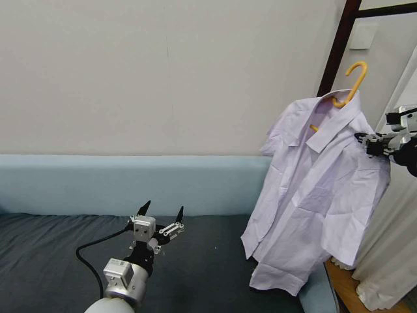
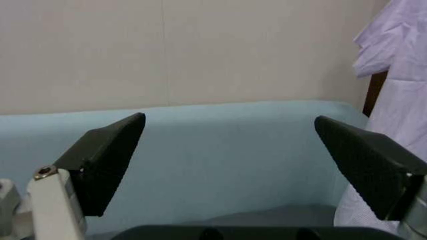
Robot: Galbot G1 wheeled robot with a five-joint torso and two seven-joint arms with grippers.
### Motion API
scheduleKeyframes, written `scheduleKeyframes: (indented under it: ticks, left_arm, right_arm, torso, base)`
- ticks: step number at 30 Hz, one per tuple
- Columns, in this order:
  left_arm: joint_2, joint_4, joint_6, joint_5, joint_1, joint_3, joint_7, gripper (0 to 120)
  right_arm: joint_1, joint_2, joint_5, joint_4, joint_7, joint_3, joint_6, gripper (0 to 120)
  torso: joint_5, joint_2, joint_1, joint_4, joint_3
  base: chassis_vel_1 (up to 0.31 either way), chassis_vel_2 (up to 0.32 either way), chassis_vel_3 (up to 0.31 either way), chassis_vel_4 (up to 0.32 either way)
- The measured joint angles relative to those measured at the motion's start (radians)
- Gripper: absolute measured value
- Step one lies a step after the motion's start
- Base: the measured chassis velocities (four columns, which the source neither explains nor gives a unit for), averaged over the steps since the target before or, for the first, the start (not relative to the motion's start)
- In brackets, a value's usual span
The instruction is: Pick up the clothes from the sofa and hang them on the clothes hanger.
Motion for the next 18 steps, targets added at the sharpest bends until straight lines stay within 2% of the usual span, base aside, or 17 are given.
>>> scheduleKeyframes:
  ticks: [3, 4, 8, 9, 14, 15, 18]
  left_arm:
    - [-0.023, 0.001, -0.003, 0.005, 0.009, -0.002, 0.002, 100]
    - [-0.023, 0.001, -0.003, 0.005, 0.009, -0.002, 0.002, 100]
    - [-0.044, 0.005, -0.005, 0.005, 0.015, 0.002, 0.006, 100]
    - [-0.044, 0.005, -0.005, 0.005, 0.015, 0.002, 0.006, 100]
    - [-0.072, 0.014, -0.005, 0.006, 0.018, 0.012, 0.010, 100]
    - [-0.072, 0.014, -0.005, 0.006, 0.018, 0.012, 0.010, 100]
    - [-0.097, 0.021, -0.005, 0.020, 0.026, 0.021, 0.016, 100]
  right_arm:
    - [-0.014, 0.040, -0.122, -0.091, -0.055, -0.029, -0.002, 8]
    - [-0.014, 0.040, -0.122, -0.091, -0.055, -0.029, -0.002, 8]
    - [-0.013, 0.137, -0.297, -0.224, -0.126, -0.088, 0.000, 8]
    - [-0.013, 0.137, -0.297, -0.224, -0.126, -0.088, 0.000, 8]
    - [0.144, 0.258, -0.484, -0.417, -0.197, -0.246, 0.007, 8]
    - [0.144, 0.258, -0.484, -0.417, -0.197, -0.246, 0.007, 8]
    - [0.306, 0.336, -0.584, -0.530, -0.220, -0.373, 0.015, 8]
  torso:
    - [0.0001, 0.000, 0.000, -0.0002, 0.000]
    - [0.0001, 0.000, 0.000, -0.0002, 0.000]
    - [0.0003, 0.000, 0.000, -0.0001, 0.000]
    - [0.0003, 0.000, 0.000, -0.0001, 0.000]
    - [0.0006, 0.000, 0.000, -0.0002, 0.000]
    - [0.0006, 0.000, 0.000, -0.0002, 0.000]
    - [0.0002, 0.000, 0.000, 0.0001, 0.000]
  base:
    - [0.000, 0.000, 0.000, 0.000]
    - [0.000, 0.000, 0.000, 0.000]
    - [0.000, 0.000, 0.000, 0.000]
    - [0.000, 0.000, 0.000, 0.000]
    - [0.000, 0.000, 0.000, 0.000]
    - [0.000, 0.000, 0.000, 0.000]
    - [0.000, 0.000, 0.000, 0.000]
